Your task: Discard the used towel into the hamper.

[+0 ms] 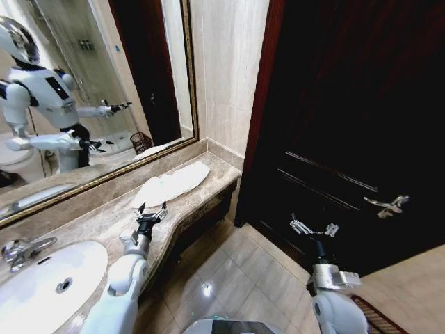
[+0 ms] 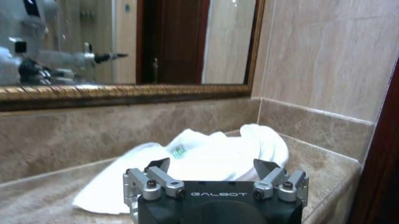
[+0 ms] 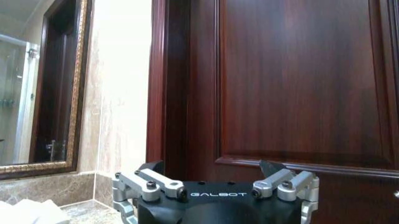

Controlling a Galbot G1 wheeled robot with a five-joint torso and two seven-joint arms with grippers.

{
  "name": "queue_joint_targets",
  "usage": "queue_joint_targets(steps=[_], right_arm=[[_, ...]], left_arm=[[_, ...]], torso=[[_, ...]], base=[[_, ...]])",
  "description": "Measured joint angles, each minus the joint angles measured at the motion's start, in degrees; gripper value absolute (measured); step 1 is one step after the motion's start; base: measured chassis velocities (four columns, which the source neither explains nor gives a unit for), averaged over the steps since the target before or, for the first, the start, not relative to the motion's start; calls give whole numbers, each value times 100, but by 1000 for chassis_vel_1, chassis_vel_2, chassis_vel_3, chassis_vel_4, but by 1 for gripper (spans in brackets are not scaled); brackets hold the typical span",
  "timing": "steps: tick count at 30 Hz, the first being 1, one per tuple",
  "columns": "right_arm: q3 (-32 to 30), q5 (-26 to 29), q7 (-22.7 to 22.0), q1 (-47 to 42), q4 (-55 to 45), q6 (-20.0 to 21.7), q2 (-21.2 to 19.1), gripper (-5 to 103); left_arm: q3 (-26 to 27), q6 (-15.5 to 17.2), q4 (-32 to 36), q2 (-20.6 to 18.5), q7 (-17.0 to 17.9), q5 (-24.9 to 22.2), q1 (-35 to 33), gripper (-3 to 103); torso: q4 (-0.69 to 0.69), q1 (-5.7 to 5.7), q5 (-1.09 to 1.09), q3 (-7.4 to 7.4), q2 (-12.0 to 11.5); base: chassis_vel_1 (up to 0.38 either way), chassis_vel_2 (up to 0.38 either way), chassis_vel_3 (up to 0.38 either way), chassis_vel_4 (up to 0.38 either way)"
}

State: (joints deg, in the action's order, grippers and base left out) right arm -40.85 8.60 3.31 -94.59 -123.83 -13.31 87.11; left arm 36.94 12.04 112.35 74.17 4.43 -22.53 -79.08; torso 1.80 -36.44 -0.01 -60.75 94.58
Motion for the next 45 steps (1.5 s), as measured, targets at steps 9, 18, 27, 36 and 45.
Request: queue_joint_targets(steps=[9,18,27,36,45], right_arm=[[30,-195,-22,9,125,-15,82,100],[25,-356,-32,22,237,-27,184,100],[-60,-440,-72,5,334,-72,271,100],[-103,-454,-91,11,381,-88,300,100],[-117,-443,-91,16,409,-112,310,100]], left_arm=[[-291,170,-661,-318,-3,-235,522,92],[-832,264,-1399,-582,-1,-433,1346,91],[-1444,209,-2580,-669,20,-560,2583,92],[-1826,15,-3475,-696,18,-703,3232,92],[-2126,46,-3672,-691,-104,-795,3472,92]], torso=[[1,0,0,0,0],[0,0,-1,0,0],[-1,0,1,0,0],[1,0,1,0,-1],[0,0,1,0,-1]], base=[[0,0,0,0],[0,0,0,0],[0,0,0,0],[0,0,0,0],[0,0,0,0]])
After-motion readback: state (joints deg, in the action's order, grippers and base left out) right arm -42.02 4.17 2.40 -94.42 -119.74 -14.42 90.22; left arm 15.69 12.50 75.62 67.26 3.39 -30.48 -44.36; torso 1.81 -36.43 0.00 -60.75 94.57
